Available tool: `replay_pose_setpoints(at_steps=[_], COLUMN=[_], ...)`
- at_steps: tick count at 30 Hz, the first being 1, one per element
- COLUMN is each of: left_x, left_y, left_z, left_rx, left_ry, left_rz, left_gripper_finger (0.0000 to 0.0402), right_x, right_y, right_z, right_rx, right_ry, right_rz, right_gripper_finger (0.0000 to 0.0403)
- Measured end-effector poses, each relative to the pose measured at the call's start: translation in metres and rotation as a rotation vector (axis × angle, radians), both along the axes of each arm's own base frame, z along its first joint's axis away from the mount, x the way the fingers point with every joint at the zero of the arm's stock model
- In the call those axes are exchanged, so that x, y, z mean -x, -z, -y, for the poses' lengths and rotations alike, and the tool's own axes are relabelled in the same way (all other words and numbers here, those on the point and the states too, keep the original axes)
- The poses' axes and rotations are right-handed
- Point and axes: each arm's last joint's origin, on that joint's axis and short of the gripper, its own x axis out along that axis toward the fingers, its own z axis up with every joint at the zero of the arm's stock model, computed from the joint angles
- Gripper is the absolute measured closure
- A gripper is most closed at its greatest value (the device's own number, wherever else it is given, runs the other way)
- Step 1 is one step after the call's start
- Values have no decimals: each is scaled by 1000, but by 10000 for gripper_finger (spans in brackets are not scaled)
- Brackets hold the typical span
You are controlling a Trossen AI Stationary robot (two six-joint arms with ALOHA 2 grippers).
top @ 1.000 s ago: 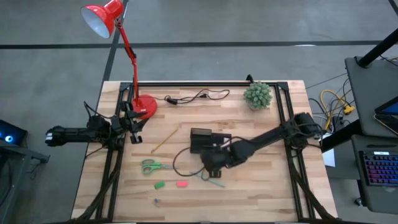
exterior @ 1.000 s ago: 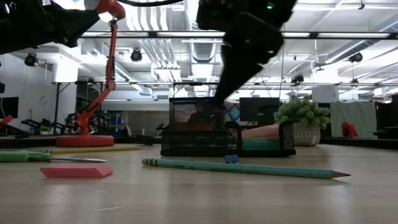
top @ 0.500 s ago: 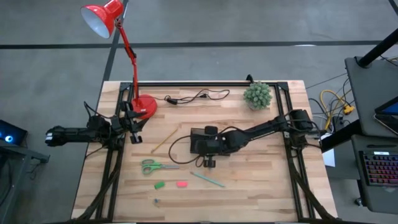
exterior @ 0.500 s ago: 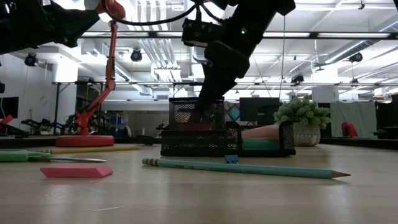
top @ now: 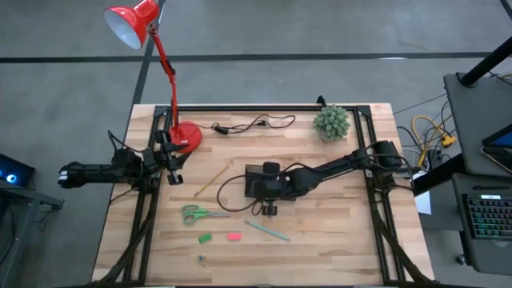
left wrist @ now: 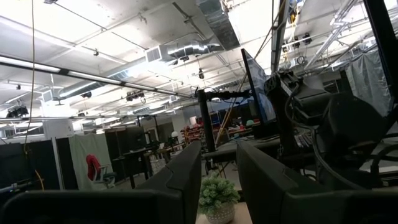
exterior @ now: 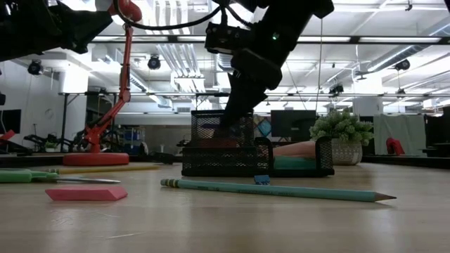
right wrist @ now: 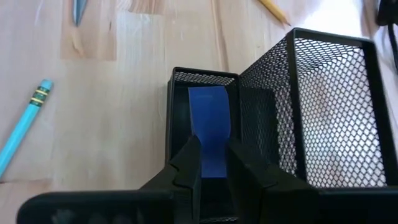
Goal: Pick and place office supplies into organizer
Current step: Put the blue eraser into the black desk organizer
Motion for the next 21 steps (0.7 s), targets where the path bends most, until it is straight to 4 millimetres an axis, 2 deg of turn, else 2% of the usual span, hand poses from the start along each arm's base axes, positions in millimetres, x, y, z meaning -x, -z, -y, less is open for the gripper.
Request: replay_pose_setpoints(at_steps=[16, 21], left_x=[0, 0], left_y=[0, 0], left_z=[0, 0], left_rx=[0, 0], left_ry=[0, 0], left_rz=[0, 0], left_gripper_finger=[313, 313], right_x=[-1, -1], right_y=[0, 0], right_z=[6, 6], right_rx=[-3, -3], right_ry=[9, 1], right_rz=[-6, -8], right_gripper_finger=[348, 326])
